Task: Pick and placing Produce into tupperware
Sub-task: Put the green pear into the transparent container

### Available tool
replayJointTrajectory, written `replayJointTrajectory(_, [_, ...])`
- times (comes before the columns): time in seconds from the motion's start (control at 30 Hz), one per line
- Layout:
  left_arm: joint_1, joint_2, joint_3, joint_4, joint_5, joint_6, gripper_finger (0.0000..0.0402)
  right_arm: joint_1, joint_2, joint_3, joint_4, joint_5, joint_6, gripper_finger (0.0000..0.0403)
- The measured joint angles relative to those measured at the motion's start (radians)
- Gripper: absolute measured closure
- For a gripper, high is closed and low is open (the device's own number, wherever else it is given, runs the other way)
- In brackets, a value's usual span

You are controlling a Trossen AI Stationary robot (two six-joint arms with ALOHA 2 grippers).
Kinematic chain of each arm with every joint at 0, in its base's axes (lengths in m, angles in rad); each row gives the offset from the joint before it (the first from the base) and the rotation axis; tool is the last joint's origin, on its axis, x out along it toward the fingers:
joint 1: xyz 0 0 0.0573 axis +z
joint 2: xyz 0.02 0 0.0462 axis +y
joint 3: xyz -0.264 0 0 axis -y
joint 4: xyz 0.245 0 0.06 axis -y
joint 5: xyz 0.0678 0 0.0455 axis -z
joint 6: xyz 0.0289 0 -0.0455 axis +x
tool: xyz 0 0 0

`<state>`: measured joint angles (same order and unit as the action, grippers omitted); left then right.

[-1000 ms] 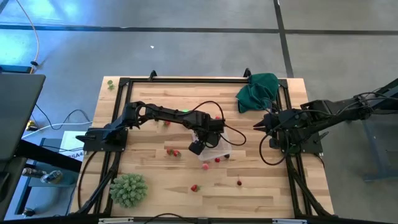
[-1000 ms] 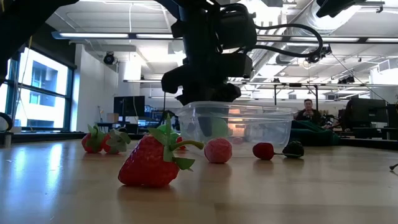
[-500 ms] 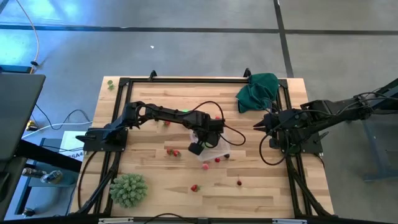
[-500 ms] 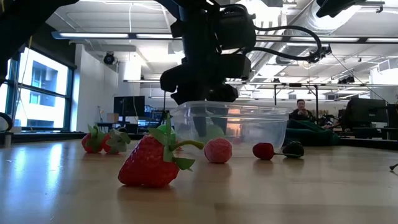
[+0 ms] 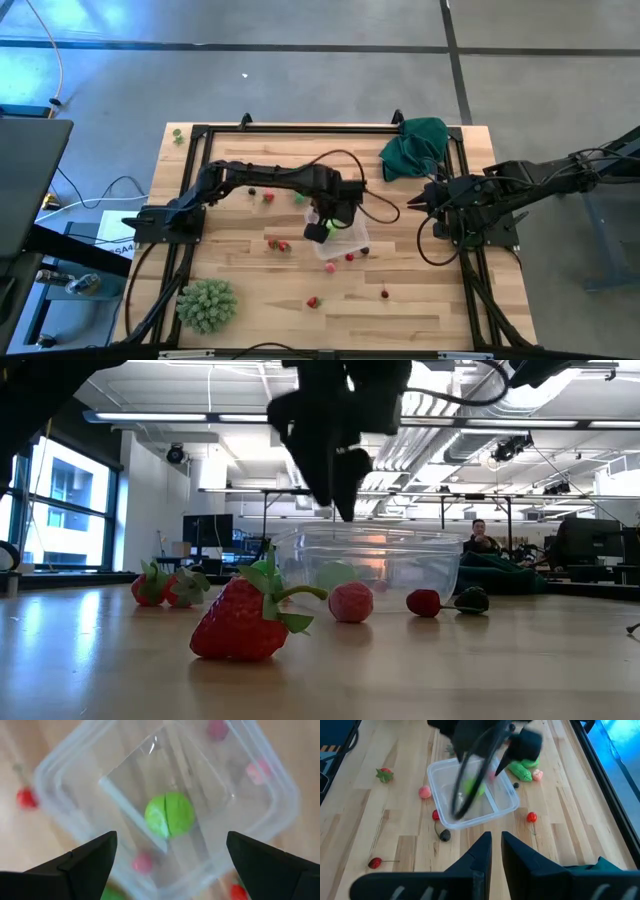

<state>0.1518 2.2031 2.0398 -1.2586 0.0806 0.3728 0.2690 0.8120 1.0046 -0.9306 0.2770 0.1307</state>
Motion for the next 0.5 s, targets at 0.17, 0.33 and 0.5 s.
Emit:
replayJointTrajectory(0.17, [0.082,0.000,0.154,-0.152,-0.043,-0.161,0.0034,0.000,0.000,0.000,0.000,0.000,0.000,0.0371])
replayJointTrajectory(0.33, [0.193,-0.002,0.262,-0.280,-0.097,-0.291,0.0034,0.000,0.000,0.000,0.000,0.000,0.000,0.0371])
replayJointTrajectory(0.5, [0.306,-0.002,0.285,-0.314,-0.100,-0.544,0.0034,0.000,0.000,0.000,0.000,0.000,0.000,0.0371])
